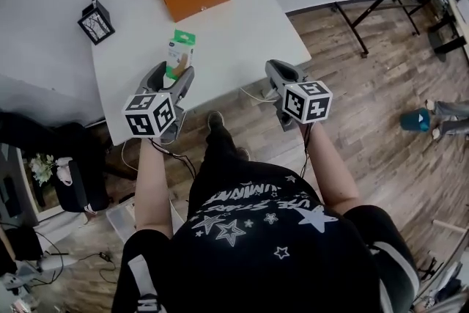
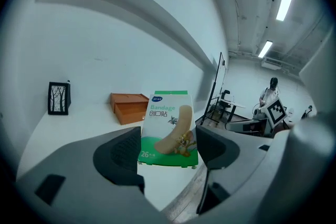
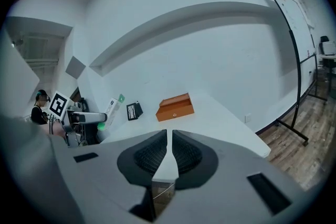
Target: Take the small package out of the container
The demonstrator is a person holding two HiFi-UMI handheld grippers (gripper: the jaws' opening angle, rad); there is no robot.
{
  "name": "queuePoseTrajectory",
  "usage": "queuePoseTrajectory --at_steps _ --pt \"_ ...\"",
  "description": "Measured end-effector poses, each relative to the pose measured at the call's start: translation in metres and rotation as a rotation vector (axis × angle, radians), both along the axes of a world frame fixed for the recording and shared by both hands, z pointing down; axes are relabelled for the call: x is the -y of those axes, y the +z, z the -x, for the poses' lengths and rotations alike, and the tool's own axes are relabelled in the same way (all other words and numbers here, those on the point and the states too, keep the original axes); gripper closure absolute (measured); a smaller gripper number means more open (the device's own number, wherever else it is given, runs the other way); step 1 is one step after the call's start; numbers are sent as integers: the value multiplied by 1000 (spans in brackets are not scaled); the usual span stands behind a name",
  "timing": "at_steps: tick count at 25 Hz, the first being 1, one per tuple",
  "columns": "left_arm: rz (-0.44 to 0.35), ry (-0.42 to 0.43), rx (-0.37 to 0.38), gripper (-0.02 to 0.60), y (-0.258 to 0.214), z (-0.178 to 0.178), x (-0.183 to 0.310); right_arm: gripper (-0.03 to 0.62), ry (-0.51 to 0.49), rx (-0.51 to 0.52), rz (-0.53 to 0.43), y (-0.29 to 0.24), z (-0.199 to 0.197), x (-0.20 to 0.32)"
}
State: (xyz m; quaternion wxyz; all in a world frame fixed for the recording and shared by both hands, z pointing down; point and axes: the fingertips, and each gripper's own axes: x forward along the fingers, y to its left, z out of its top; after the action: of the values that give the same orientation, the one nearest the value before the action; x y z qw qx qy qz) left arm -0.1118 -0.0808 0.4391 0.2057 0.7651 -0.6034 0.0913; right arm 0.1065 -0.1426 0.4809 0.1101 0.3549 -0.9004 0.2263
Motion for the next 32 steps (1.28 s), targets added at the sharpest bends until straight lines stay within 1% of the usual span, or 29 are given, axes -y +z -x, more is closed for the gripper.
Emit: queuePoseTrajectory --at_steps 4,9,17,28,32 --pt "18 -19 -24 225 20 -15 -28 534 -9 -4 2 2 -3 -11" --pt "33 -58 -38 227 31 -13 -46 536 -15 -10 13 7 -6 -20" --pt "38 -86 -42 230 34 -11 -48 537 -24 -26 11 13 -11 -21" --pt "53 -76 -69 230 38 -7 -49 537 -46 -42 15 15 -1 -24" --pt "57 -70 -66 230 40 -5 -49 537 -50 -48 13 14 3 -24"
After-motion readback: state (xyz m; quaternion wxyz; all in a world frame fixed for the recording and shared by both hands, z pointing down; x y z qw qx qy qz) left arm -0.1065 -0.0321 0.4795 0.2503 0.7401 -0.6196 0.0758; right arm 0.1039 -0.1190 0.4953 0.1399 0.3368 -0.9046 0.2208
